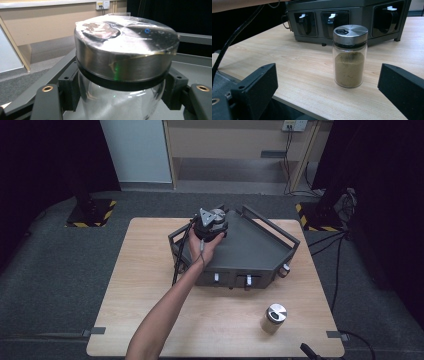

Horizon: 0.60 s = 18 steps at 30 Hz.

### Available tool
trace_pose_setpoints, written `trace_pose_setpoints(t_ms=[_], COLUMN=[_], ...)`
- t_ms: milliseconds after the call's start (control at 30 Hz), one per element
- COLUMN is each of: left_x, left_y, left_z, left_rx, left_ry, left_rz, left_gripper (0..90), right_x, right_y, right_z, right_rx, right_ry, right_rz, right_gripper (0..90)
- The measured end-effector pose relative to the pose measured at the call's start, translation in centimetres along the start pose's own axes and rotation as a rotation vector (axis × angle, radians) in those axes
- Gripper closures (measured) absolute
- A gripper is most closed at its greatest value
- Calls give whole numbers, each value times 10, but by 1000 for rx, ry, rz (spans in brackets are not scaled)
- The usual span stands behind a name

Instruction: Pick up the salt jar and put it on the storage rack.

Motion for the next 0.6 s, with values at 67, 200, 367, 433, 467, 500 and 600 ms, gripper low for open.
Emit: trace_pose_setpoints(t_ms=[67, 200, 367, 433, 467, 500, 600], left_x=[0, 2, 5, 6, 6, 6, 7], left_y=[-1, -5, -11, -13, -15, -16, -20], left_z=[-1, -5, -6, -7, -6, -6, -5], left_rx=[1, 15, 31, 45, 40, 38, 34], left_ry=[-9, -1, -15, -9, -8, -8, -3], left_rz=[-11, -13, 0, -1, -5, -8, -11], left_gripper=[278, 210, 102, 51, 51, 50, 33], right_x=[0, 0, 0, 0, 0, 0, 0], right_y=[0, 0, 0, 0, 0, 0, 0], right_z=[0, 0, 1, 1, 1, 1, 1], right_rx=[-1, 0, 3, 5, 5, 6, 7], right_ry=[-1, -3, -9, -11, -11, -11, -14], right_rz=[1, -1, -2, -2, -2, -2, -2], right_gripper=[29, 29, 29, 29, 29, 29, 29])
Point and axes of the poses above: each handheld gripper's, and its own axes: y roughly forward along the jaws, x roughly out of its top, z roughly to its left, the point moved 4 cm from there along y, roughly forward along the jaws, and after that the axes turned 14 degrees about z, right-handed, at the moved point
